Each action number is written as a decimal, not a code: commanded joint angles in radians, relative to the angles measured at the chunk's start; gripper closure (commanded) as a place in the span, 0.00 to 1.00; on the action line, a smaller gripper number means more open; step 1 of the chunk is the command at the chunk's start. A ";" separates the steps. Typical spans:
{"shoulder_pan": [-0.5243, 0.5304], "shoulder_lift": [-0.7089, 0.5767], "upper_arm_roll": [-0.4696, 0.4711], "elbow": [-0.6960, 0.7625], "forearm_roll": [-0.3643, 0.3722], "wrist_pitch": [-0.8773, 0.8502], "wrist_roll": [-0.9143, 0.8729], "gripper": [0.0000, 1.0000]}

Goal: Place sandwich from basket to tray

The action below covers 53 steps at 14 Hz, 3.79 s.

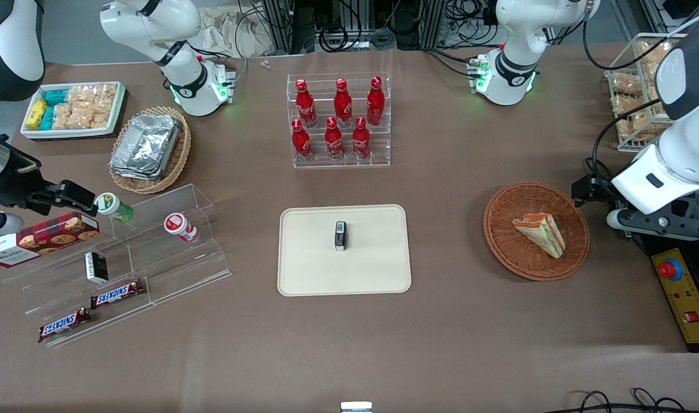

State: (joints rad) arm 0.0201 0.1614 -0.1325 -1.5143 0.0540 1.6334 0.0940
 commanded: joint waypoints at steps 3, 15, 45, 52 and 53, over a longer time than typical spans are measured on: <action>0.003 0.024 -0.001 0.032 0.012 -0.029 -0.008 0.00; 0.040 -0.134 0.040 -0.697 -0.051 0.704 -0.607 0.00; 0.038 0.026 0.040 -0.596 -0.008 0.677 -1.059 1.00; 0.032 0.038 0.033 -0.080 -0.049 0.090 -0.755 1.00; 0.031 0.038 0.033 -0.049 -0.075 0.079 -0.748 1.00</action>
State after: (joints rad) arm 0.0550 0.1706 -0.0995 -1.6451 0.0166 1.7600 -0.7030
